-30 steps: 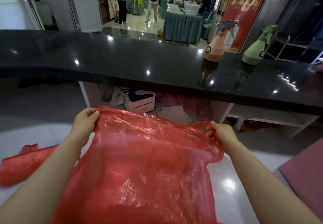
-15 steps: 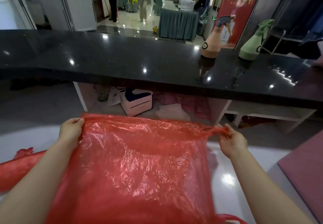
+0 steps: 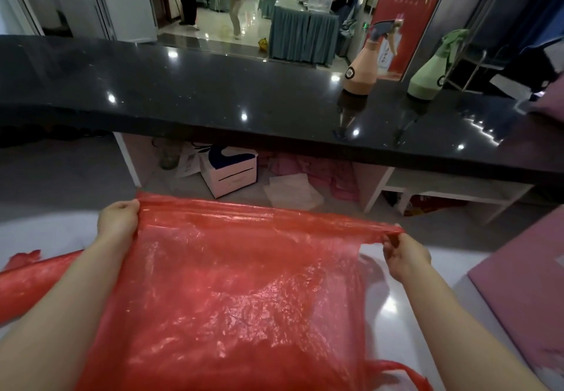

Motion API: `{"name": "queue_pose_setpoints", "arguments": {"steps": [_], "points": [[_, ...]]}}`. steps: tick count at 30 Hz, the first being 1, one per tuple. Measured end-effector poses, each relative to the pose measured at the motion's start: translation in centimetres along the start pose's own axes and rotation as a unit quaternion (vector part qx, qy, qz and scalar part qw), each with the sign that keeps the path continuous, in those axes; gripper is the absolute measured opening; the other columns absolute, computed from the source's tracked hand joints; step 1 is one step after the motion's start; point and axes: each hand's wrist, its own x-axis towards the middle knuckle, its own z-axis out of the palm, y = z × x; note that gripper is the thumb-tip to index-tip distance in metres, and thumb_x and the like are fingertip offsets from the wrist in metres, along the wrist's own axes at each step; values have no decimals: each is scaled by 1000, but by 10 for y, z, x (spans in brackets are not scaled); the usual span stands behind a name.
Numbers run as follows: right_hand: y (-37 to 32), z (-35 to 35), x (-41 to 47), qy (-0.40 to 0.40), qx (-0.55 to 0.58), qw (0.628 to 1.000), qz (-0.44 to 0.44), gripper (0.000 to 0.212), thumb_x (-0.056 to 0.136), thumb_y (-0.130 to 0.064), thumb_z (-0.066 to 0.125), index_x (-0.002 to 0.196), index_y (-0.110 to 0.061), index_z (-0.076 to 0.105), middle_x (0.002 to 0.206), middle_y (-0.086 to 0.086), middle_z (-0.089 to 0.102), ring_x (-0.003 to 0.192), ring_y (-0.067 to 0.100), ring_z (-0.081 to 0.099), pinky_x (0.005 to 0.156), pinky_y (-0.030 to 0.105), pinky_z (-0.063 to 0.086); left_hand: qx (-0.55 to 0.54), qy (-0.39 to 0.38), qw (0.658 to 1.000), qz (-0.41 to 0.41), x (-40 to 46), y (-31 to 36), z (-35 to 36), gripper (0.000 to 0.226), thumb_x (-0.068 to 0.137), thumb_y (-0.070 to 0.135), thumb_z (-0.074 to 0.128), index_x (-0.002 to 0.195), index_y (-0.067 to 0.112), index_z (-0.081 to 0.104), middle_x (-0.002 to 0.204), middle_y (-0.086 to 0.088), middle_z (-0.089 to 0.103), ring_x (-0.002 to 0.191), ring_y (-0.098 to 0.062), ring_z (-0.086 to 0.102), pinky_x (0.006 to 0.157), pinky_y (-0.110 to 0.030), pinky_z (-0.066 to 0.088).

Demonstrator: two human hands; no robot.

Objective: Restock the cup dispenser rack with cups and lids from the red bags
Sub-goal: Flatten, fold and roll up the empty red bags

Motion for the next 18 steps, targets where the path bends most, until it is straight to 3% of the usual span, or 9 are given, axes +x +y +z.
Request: {"name": "queue_pose_setpoints", "arguments": {"steps": [2,3,6,8,11,14,16,18], "points": [[-3,-4,-1,15,48,998,23,16,90,3,57,101,-8,61,83,9,68,61,16,62,43,19,50,36,-1,999,26,0,1,-2,30,96,24,51,107,-1,66,101,-24,66,96,-39,60,83,-28,45],[-4,-6,0,26,65,997,22,18,89,7,56,102,-6,60,92,12,66,66,19,63,50,23,54,54,-3,998,45,-1,2,-2,30,97,23,51,106,-1,66,107,-24,65,102,-39,59,88,-35,43],[-5,-9,6,73,47,995,-46,26,84,15,52,94,-6,63,97,17,65,68,21,64,66,30,55,100,-15,989,108,-5,2,1,26,97,24,50,98,4,66,101,-22,66,90,-40,61,83,-45,49],[-5,-10,8,83,-11,992,-98,28,87,10,52,100,-11,65,94,14,66,66,17,65,61,24,54,109,-18,986,126,-9,1,3,24,97,24,49,96,5,65,97,-21,66,84,-39,61,79,-45,50],[-5,-13,11,52,-45,993,-91,31,89,5,54,116,-7,61,89,15,68,64,17,66,51,21,54,120,-1,984,132,-15,-1,5,27,97,24,47,100,3,64,101,-22,65,91,-39,60,80,-43,46],[-6,-19,14,31,-123,988,-83,50,85,2,52,135,-7,48,64,10,68,45,14,56,40,21,43,106,15,987,123,-22,-2,9,32,98,28,43,109,3,60,109,-21,64,101,-39,57,82,-41,42],[-5,-19,12,49,-213,968,-125,58,83,-4,50,140,-12,42,61,6,64,45,15,48,45,26,41,72,-5,991,117,-27,-1,12,36,98,35,39,115,8,56,111,-16,62,102,-35,57,81,-40,40],[-3,-14,2,45,-284,938,-195,54,84,-8,51,137,-18,45,76,7,65,56,17,56,58,33,49,38,-41,992,114,-32,4,16,37,97,39,37,119,13,52,114,-11,60,104,-30,55,82,-38,39]]}}
